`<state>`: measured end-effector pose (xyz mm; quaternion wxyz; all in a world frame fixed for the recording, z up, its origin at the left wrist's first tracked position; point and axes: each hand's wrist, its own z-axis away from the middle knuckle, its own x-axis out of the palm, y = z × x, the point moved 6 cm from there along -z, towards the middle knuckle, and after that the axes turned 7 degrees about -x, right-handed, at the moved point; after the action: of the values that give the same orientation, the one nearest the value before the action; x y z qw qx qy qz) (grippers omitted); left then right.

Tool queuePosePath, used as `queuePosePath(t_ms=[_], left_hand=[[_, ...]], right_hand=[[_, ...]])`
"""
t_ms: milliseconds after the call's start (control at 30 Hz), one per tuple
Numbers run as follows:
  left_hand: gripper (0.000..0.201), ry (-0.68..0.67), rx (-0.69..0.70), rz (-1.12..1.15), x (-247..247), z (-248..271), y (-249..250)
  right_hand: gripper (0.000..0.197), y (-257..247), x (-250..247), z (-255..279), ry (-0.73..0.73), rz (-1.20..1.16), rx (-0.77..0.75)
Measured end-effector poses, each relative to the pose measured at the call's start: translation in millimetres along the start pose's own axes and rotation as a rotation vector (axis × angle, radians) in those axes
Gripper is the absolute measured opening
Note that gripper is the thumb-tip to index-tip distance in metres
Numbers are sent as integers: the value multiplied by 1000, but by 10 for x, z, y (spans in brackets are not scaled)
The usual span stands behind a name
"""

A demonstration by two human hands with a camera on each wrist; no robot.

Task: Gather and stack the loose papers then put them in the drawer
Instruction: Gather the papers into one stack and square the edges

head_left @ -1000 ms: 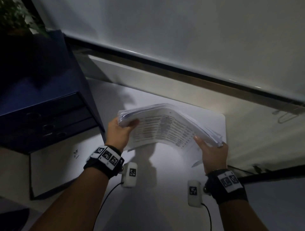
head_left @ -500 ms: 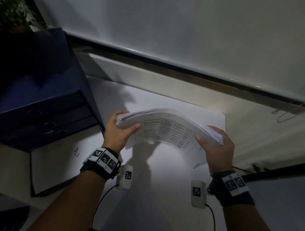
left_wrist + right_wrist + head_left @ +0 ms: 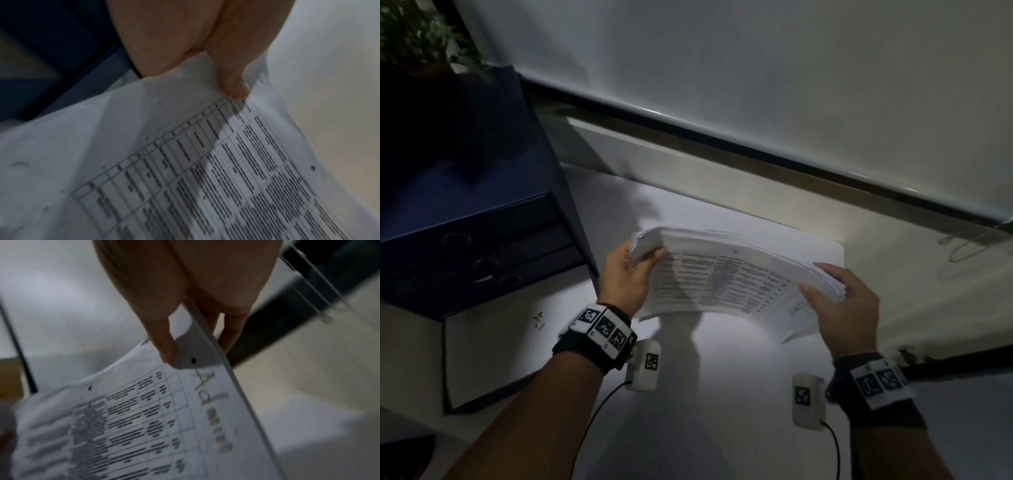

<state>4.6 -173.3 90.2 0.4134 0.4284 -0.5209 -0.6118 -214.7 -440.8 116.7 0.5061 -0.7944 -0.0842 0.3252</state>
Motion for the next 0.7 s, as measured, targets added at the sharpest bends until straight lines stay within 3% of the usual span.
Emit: queuePosePath(t_ms=[100,167,233,300,367,433,467,533,567,633,667,700], left_hand=[[45,-59,166,-127,-10,-4,395],[33,-125,293,-247,14,-19,740],[9,-219,387,-346,83,-22,1069],[8,-309,482,-458,206,2,1333],[9,-339,575,-502,302,37,1524],[26,-171,670,-503,261,34,1572],[49,-3,679,-522,179,9,1512],[102,316,582,-457,-50,7,1253],[120,385,461,-352,-143,-3,1044],[137,316,129,-80,-167,-47,586],[129,203,-4,75,-104,-68,387],[109,74,-82,178,-18,-75,266]], right_hand=[[42,-278,-9,-128,-147,331,-151],[50,-481,102,-177,-267,559,-246],[54,-694,267,-203,-379,563,-312],[45,-881,437,-202,-486,461,-343],[23,-981,519,-225,-509,370,-350],[16,-942,509,-268,-473,234,-279],[15,-892,494,-286,-452,159,-222],[18,-803,448,-310,-404,8,-116],[20,-775,420,-313,-380,-50,-89],[25,-724,396,-300,-352,-142,-56],[26,-689,410,-282,-343,-187,-23],[26,-644,442,-254,-334,-234,13]])
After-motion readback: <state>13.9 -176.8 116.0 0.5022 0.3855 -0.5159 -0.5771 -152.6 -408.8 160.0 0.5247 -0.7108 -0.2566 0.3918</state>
